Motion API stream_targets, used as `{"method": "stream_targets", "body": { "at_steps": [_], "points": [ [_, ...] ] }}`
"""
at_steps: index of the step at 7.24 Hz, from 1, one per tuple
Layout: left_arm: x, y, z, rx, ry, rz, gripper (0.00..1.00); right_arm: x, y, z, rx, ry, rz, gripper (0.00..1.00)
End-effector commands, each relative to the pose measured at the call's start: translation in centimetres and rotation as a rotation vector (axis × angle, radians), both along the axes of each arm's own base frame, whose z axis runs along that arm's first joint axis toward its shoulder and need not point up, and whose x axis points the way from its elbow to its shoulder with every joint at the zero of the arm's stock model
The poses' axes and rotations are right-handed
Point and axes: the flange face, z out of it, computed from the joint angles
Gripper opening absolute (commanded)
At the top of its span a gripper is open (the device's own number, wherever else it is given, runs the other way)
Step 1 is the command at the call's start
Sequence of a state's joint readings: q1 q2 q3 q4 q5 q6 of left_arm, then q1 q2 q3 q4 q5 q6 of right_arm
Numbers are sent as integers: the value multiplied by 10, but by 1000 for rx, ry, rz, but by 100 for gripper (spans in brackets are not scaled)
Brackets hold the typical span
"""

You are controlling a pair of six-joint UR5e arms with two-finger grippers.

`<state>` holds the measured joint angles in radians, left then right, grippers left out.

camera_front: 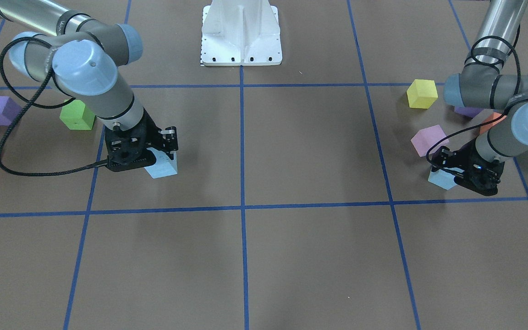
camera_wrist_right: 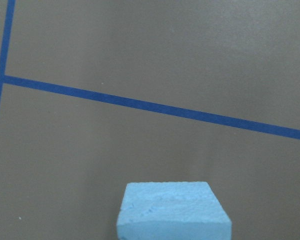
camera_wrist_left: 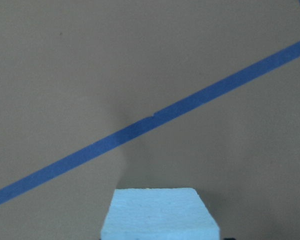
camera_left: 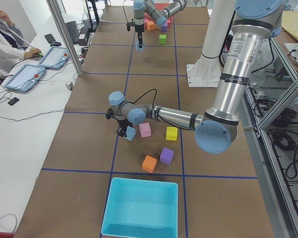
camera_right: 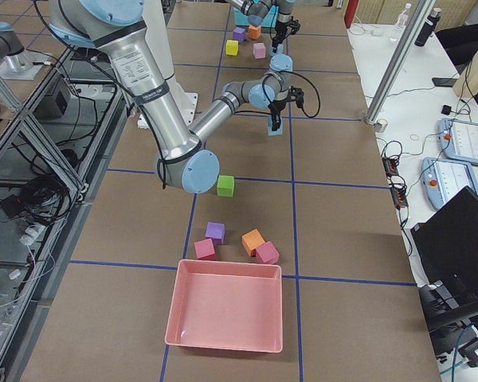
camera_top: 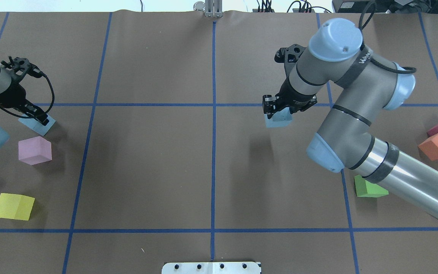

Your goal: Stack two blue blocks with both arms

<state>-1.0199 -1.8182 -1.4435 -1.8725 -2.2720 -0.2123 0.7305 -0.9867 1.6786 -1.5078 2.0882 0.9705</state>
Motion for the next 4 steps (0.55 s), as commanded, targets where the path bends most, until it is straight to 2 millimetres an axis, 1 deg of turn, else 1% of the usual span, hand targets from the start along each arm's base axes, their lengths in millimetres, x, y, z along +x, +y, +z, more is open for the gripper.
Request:
{"method": "stream_targets", "body": {
  "at_steps": [1, 2, 3, 4],
  "points": [
    [1, -12, -25, -26, -6, -14, 53, -47, 9, -36, -17, -3, 36, 58],
    [5, -22, -68, -79, -25, -39, 54, -64, 8, -50, -20, -4, 41, 58],
    [4, -21, -110, -131, -39, -77, 54, -83, 3, -59, -25, 4, 45, 58],
    [10, -25, -144, -187, -35, -149, 54, -98, -2, -64, -24, 17, 57, 58]
  ]
}}
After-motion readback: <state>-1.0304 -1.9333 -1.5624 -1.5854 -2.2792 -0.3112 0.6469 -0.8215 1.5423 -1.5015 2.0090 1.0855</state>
